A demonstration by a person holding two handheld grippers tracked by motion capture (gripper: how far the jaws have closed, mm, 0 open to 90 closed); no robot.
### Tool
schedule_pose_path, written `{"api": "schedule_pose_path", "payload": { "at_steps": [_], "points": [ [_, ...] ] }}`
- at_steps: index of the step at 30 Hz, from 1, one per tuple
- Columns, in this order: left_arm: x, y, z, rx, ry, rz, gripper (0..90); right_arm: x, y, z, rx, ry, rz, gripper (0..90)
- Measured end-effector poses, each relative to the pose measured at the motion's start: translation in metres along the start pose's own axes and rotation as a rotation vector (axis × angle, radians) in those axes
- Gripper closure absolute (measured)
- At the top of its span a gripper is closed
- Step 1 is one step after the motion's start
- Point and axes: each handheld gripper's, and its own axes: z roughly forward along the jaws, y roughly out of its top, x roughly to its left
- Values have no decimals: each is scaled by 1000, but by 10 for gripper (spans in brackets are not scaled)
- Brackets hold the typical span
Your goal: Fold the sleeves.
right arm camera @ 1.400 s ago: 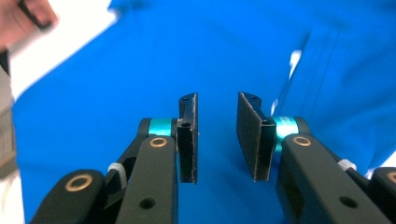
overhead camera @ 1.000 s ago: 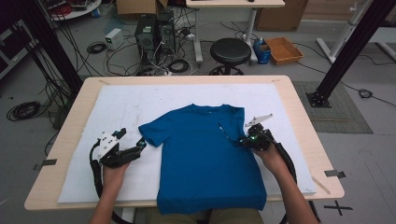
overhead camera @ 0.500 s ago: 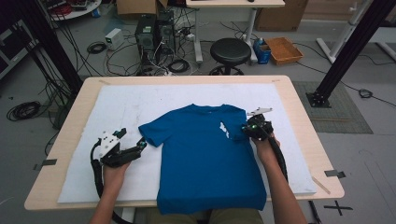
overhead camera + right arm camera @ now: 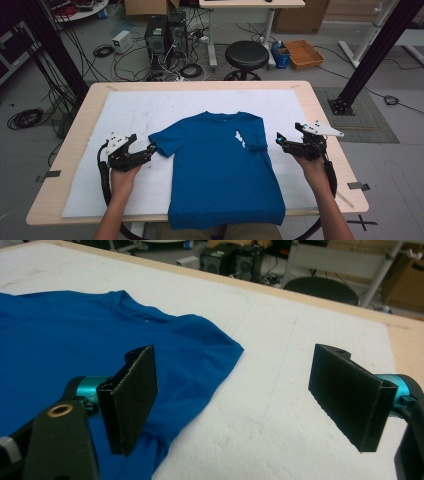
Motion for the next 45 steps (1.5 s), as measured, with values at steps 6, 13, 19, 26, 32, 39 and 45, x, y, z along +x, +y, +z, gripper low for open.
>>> {"api": "schedule_pose_path", "payload": {
  "at_steps": [6, 13, 19, 26, 32, 39, 45],
  "points": [
    [-3, 11, 28, 186, 79, -40, 195, -9, -9, -9, -18, -5, 13, 195],
    [-4, 8, 53, 293, 156, -78, 297, -13, -15, -11, -11, -7, 35, 195],
    [-8, 3, 63, 350, 188, -55, 456, -15, -17, -11, -12, -7, 54, 195],
    [-14, 4, 64, 366, 163, 35, 846, -17, -17, -12, -16, -7, 67, 195],
    [-17, 12, 60, 318, 137, 30, 871, -17, -17, -12, -11, -7, 75, 195],
    [-47, 47, 68, 226, -41, -21, 870, -16, -17, -10, -6, -5, 69, 195],
    [-81, 63, 85, 133, -224, -45, 446, -17, -17, -11, -11, -6, 71, 195]
  ]
}}
